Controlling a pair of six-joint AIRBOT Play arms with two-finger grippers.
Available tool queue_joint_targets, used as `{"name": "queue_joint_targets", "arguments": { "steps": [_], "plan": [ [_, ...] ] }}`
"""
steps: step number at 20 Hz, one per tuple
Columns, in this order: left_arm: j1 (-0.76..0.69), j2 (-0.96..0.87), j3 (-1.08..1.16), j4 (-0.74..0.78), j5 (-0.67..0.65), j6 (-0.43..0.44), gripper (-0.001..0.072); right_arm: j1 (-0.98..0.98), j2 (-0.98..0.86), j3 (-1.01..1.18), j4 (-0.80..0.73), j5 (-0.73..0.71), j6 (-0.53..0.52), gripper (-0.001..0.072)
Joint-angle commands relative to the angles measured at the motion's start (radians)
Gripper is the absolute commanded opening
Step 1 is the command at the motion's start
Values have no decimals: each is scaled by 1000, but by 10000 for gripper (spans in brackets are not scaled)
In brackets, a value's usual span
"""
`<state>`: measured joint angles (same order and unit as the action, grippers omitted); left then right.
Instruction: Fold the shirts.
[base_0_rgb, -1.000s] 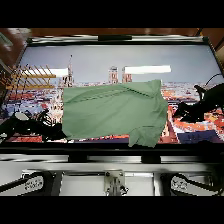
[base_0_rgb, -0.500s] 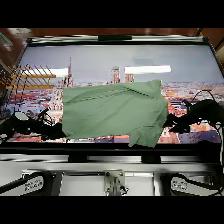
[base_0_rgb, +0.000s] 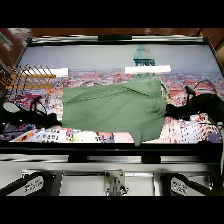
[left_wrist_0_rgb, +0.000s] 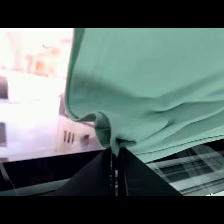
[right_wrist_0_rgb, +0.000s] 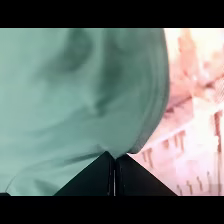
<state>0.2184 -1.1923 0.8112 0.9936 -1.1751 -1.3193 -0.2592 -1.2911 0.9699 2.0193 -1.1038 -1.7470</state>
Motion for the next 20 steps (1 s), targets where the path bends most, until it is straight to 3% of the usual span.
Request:
{"name": "queue_joint_targets", "arguments": {
  "steps": [1,3,6,8,13,17,20],
  "plan": [
    [-1,128,284,-6,-2,64,30,2,203,190,48,31,-134,63],
    [-1,222,547,-8,18,103,31,2,343,355,47,140,-145,63],
    [0,322,933,-7,116,98,31,1,510,567,31,366,-151,62],
    [0,364,1119,6,178,71,31,0,583,660,-10,439,-136,62],
    [0,451,1251,138,124,-40,31,0,687,735,-13,277,-120,62],
    [0,477,1251,205,-131,-40,31,0,719,735,-121,90,-106,63],
    [0,477,1242,279,-246,-40,31,0,722,735,-226,7,-45,63]
  ]
}}
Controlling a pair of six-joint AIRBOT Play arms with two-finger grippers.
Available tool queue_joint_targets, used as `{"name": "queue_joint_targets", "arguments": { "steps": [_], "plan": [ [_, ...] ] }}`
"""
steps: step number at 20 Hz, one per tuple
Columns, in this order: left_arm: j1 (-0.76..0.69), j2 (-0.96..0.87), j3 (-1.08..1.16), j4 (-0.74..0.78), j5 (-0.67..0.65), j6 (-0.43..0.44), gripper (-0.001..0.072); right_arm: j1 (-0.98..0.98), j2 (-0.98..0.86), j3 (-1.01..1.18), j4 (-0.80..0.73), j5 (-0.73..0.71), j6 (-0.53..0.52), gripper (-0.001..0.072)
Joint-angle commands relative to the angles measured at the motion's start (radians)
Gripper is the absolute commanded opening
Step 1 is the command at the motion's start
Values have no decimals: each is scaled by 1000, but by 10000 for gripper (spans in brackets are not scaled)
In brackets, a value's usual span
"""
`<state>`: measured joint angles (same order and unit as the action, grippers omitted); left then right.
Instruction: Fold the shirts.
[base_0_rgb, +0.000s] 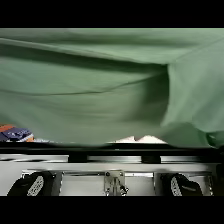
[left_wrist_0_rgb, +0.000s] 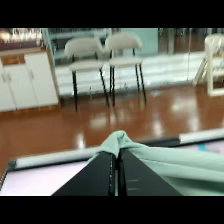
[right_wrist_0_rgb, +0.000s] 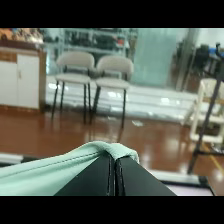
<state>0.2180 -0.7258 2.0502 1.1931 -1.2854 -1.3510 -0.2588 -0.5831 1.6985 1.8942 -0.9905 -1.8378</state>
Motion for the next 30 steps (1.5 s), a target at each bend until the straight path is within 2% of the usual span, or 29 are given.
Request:
{"name": "queue_joint_targets", "arguments": {
  "steps": [1,3,6,9,11,13,17,19,21,23,26,30],
  "plan": [
    [0,10,-15,98,-151,-8,31,0,5,6,-112,-128,58,62],
    [0,8,-93,102,-161,-8,31,0,-41,6,-108,-218,90,63],
    [0,-6,-315,102,-166,-7,31,0,-188,-5,-80,-433,113,62],
    [0,-78,-623,101,-130,-8,31,1,-380,-119,-22,-438,152,62],
    [0,-170,-771,101,21,-8,31,2,-534,-193,63,-373,151,63],
    [-1,-316,-802,84,146,-9,31,36,-717,-201,98,-270,151,63],
    [-9,-629,-706,-50,274,-9,32,160,-940,-201,101,59,151,63],
    [-30,-740,-635,-72,352,-4,32,199,-999,-201,91,257,152,63],
    [-58,-816,-574,-72,443,-3,32,208,-1035,-202,63,388,180,63],
    [-82,-867,-533,-72,542,-4,32,193,-1053,-202,13,454,240,63],
    [-113,-909,-526,-73,666,-7,32,166,-1065,-202,-27,462,253,63],
    [-143,-998,-525,-103,676,-8,32,173,-1107,-202,-17,450,255,63]
  ]
}}
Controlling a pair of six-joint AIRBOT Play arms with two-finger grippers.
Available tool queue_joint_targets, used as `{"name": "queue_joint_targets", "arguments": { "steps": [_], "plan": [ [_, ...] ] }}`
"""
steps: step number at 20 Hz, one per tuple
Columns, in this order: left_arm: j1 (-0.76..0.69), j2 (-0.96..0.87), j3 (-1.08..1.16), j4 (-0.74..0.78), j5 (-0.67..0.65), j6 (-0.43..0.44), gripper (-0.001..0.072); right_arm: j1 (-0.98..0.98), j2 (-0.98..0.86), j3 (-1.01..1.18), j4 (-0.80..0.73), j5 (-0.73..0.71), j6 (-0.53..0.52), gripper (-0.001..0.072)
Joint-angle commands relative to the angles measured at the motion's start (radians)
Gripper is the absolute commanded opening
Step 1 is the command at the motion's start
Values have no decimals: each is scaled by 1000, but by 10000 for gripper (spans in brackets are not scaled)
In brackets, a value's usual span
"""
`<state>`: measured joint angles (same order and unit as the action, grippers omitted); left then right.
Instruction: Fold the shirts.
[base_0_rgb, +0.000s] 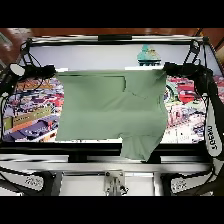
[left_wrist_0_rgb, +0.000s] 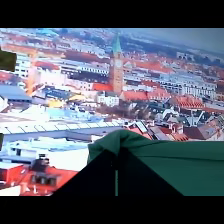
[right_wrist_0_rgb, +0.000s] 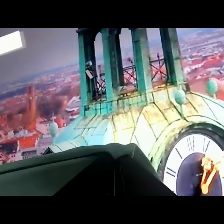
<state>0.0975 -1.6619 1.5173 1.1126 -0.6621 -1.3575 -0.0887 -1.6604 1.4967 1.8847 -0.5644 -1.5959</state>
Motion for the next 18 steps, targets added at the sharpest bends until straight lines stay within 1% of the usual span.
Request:
{"name": "queue_joint_targets", "arguments": {
  "steps": [1,4,6,7,8,11,12,14,16,18],
  "plan": [
    [-26,-80,8,-22,52,-2,32,11,-45,0,-6,24,18,63],
    [-28,-109,8,-21,38,-2,32,26,-78,0,-1,5,38,63],
    [-21,-100,9,-21,-6,3,32,28,-63,0,-3,-44,39,63],
    [-11,-93,15,-13,-64,3,32,24,-45,0,-12,-90,38,63],
    [0,-89,23,-14,-140,3,32,19,-23,0,-24,-165,37,63],
    [32,-89,39,-11,-422,53,32,15,34,0,-130,-467,38,63],
    [44,-89,39,-4,-514,55,32,16,47,0,-163,-555,39,63],
    [66,-87,39,19,-650,55,32,15,53,0,-188,-674,40,63],
    [72,-87,39,63,-720,53,32,15,47,-12,-193,-734,54,63],
    [67,-92,39,69,-739,34,32,16,47,-58,-182,-725,89,63]
  ]
}}
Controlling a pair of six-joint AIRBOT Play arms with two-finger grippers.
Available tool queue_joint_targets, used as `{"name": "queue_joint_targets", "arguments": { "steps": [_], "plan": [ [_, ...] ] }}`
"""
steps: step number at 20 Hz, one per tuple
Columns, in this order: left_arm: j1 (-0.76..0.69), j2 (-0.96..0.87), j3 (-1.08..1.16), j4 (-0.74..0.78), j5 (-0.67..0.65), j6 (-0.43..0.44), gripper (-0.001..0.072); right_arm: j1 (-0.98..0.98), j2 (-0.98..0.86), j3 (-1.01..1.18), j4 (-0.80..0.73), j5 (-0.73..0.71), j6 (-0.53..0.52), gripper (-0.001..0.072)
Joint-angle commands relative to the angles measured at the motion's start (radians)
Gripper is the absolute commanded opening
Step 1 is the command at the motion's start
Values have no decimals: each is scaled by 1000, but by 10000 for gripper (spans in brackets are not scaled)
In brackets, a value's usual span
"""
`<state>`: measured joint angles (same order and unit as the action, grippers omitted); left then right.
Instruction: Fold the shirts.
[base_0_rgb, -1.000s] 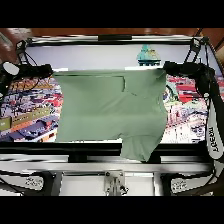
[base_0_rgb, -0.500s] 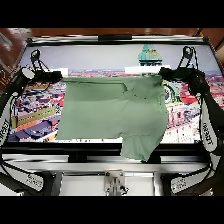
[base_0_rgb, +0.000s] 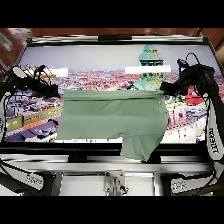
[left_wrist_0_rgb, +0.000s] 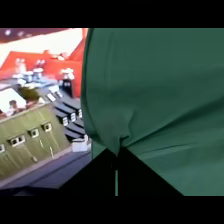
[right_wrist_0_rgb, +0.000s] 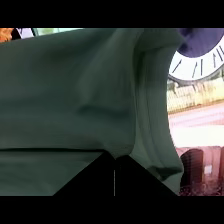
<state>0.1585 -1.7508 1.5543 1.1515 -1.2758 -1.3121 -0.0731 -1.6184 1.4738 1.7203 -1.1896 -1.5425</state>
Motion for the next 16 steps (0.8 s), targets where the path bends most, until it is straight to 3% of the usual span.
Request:
{"name": "queue_joint_targets", "arguments": {
  "steps": [1,10,11,12,13,14,15,16],
  "plan": [
    [1,-5,-1,30,-124,-13,32,0,5,-62,-10,-95,44,63],
    [-14,-20,-23,31,-120,-21,32,0,0,-138,-2,-40,85,63],
    [-14,-20,-23,31,-120,-22,32,0,0,-138,2,-41,85,78],
    [-13,-20,-23,31,-121,-39,37,0,0,-137,11,-43,84,194],
    [-13,-19,-21,31,-128,-55,221,-1,2,-130,29,-75,64,411],
    [-11,-18,-17,31,-151,-69,478,-1,9,-118,18,-122,27,469],
    [-5,-12,-11,32,-185,-69,521,-1,24,-103,-24,-177,7,469],
    [4,-5,-6,37,-226,-69,488,-1,44,-90,-85,-224,4,469]
  ]
}}
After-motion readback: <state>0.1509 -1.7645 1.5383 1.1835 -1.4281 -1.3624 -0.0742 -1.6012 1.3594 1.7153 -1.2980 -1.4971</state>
